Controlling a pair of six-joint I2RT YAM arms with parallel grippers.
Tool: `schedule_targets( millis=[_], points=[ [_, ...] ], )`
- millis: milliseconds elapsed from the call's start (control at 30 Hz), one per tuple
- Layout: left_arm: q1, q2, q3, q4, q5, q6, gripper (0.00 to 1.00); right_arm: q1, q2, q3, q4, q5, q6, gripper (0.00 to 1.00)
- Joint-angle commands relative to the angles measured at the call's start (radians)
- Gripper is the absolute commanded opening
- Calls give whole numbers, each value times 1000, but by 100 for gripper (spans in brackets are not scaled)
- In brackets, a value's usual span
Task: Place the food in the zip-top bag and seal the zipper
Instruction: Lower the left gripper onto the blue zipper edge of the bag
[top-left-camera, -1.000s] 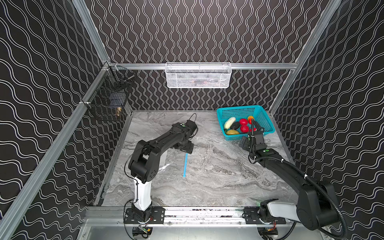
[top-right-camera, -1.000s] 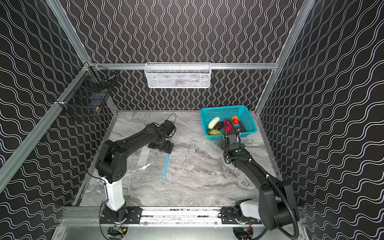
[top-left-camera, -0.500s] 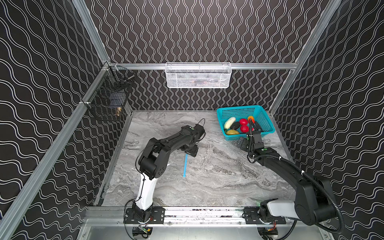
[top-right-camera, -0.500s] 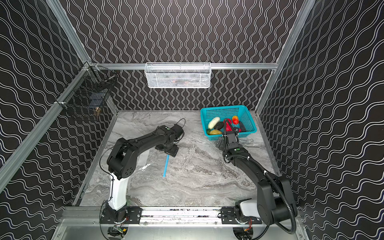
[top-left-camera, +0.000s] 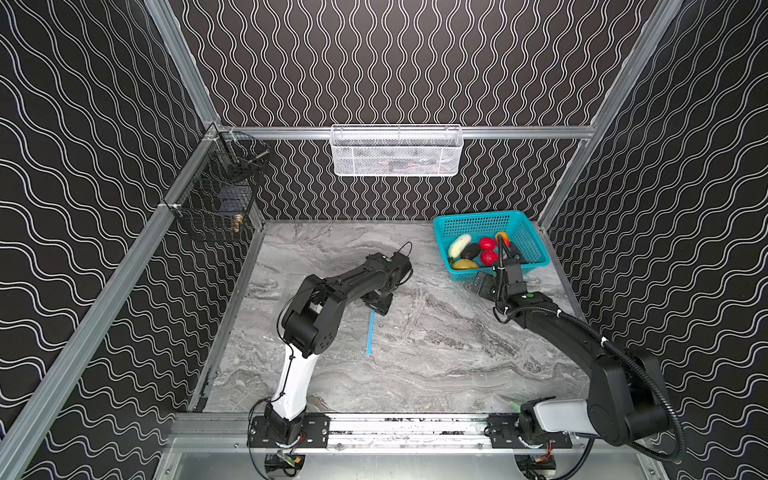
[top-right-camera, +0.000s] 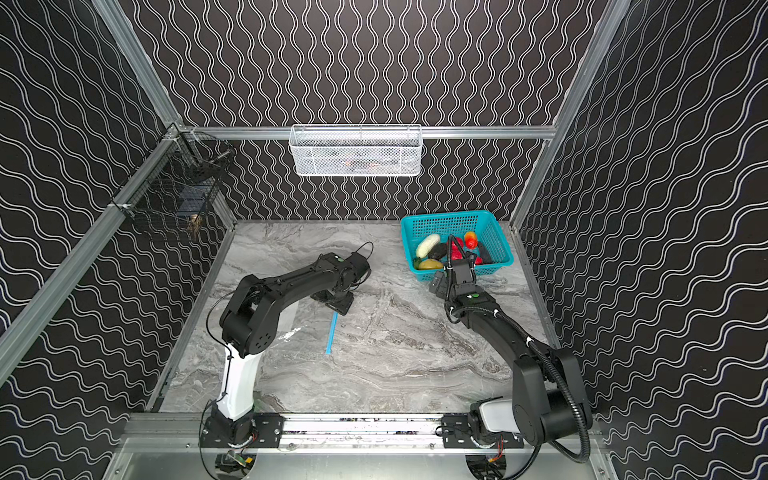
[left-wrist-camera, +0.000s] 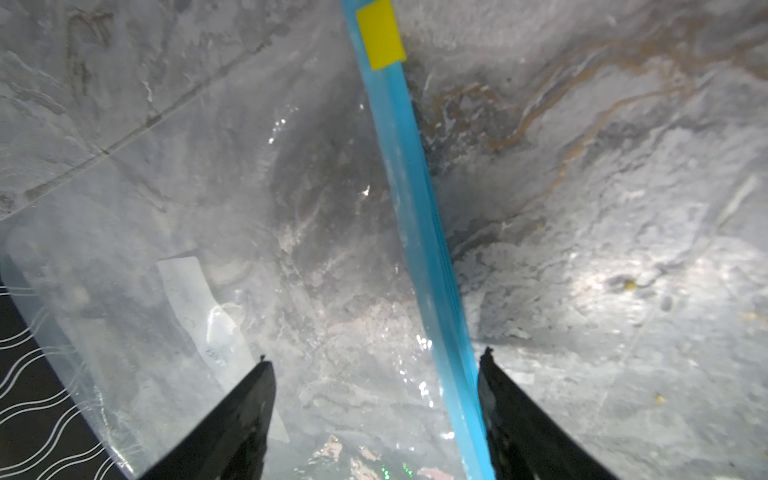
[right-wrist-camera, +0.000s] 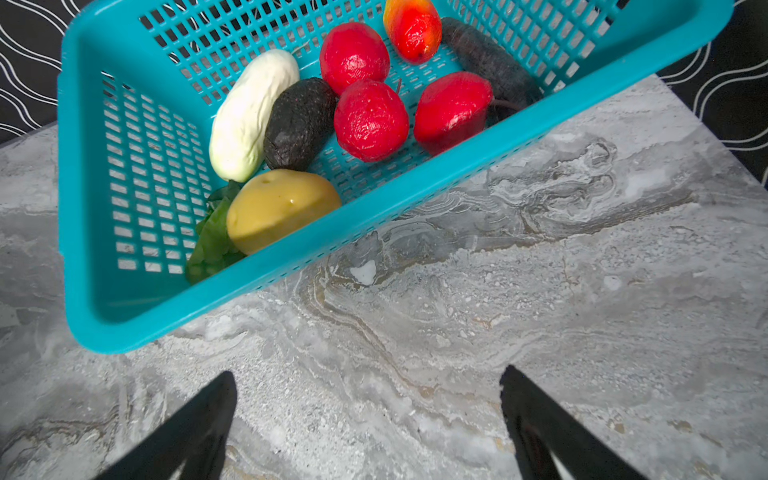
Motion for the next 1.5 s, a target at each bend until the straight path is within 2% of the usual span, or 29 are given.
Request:
schedule_targets(
  millis=[0, 67, 600, 700, 933, 1100, 1267, 1467],
  points=[
    [-1, 6, 10, -24, -24, 1, 78, 2, 3, 5, 11, -5, 12, 99],
    [-1, 5, 7, -21, -26, 1, 75, 2, 7, 7, 7, 0, 8, 99],
    [-1, 35, 20, -31, -54, -2, 74, 2, 4, 2, 6, 2, 2, 99],
    [-1, 42, 21, -33, -69, 0, 70, 2, 2, 0, 7, 2, 1, 99],
    [-1, 55, 28, -37, -79, -3, 70, 2, 4, 6, 9, -5, 1, 99],
    [-1, 47, 23, -39, -94, -16, 71, 2, 7, 6, 9, -5, 1, 99],
    [-6, 17, 8, -22, -43, -8, 77, 2, 11, 6, 11, -3, -1, 99],
    [-10, 15, 2, -20, -38, -4, 78, 2, 24, 16, 5, -5, 1, 99]
  ],
)
